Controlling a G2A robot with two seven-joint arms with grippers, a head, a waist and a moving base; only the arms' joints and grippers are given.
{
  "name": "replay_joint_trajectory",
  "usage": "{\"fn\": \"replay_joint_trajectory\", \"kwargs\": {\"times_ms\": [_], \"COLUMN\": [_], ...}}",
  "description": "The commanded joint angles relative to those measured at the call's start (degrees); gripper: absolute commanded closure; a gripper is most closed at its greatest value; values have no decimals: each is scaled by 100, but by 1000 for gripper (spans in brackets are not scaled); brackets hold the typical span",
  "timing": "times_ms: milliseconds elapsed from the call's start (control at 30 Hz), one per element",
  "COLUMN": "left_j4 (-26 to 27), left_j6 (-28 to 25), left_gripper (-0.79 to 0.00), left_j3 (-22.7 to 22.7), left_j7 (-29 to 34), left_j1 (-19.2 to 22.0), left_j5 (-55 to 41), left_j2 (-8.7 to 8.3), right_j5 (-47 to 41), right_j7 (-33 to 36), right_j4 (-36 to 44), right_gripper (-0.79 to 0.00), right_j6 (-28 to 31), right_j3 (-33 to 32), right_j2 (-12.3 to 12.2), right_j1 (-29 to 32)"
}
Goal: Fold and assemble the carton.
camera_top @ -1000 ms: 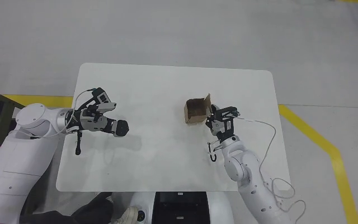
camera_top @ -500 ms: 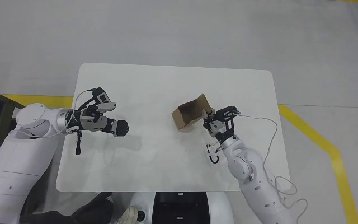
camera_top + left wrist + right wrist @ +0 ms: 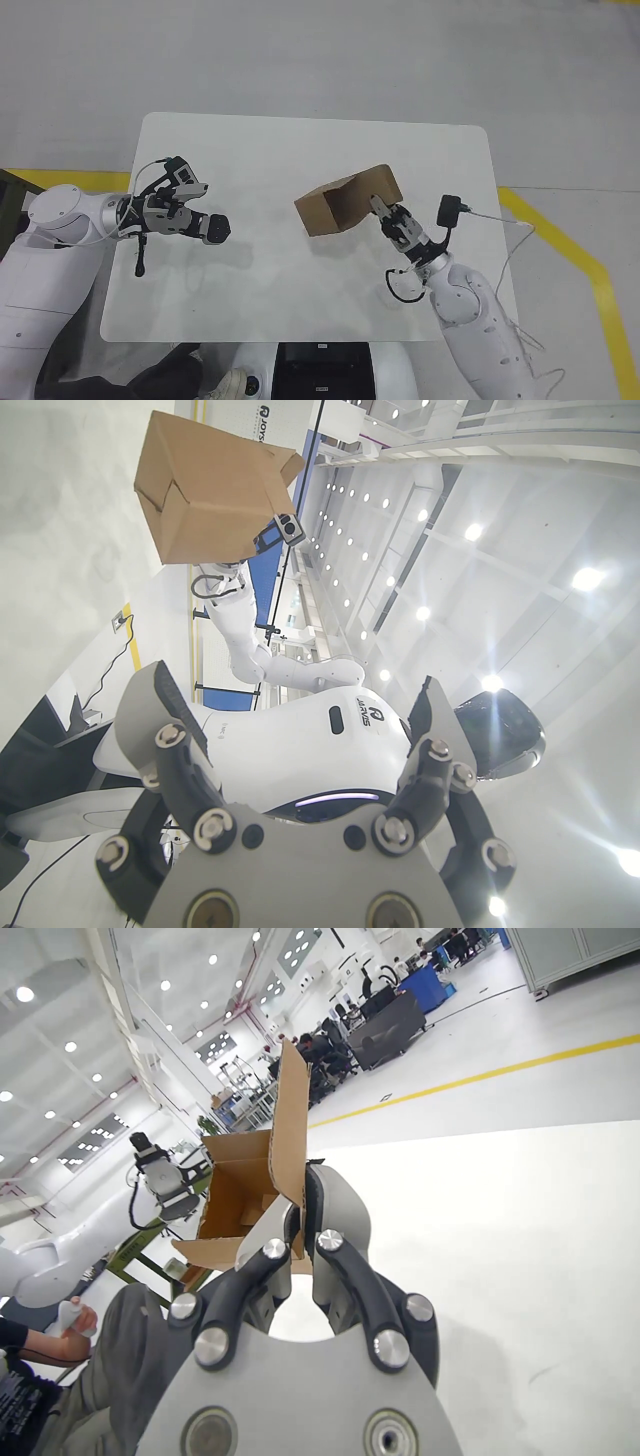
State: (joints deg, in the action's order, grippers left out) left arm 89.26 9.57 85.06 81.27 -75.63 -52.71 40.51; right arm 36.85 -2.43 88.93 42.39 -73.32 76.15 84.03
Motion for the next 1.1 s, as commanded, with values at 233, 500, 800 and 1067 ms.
{"fn": "replay_joint_trajectory", "kwargs": {"times_ms": [233, 500, 800, 1067], "left_j4": [0, 0, 0, 69], "left_j6": [0, 0, 0, 449], "left_gripper": [-785, -785, -785, -785], "left_j3": [0, 0, 0, -197], "left_j7": [0, 0, 0, -174], "left_j1": [0, 0, 0, -6], "left_j5": [0, 0, 0, -218], "left_j2": [0, 0, 0, 55], "right_j5": [-946, -946, -1523, -3682], "right_j7": [-17, -17, 196, 1183], "right_j4": [-274, -274, -97, 3], "right_gripper": [0, 0, 0, 0], "right_j6": [540, 540, -122, -910], "right_j3": [78, 78, 292, 696], "right_j2": [-4, -4, 35, 101], "right_j1": [-16, -16, -3, -289]}}
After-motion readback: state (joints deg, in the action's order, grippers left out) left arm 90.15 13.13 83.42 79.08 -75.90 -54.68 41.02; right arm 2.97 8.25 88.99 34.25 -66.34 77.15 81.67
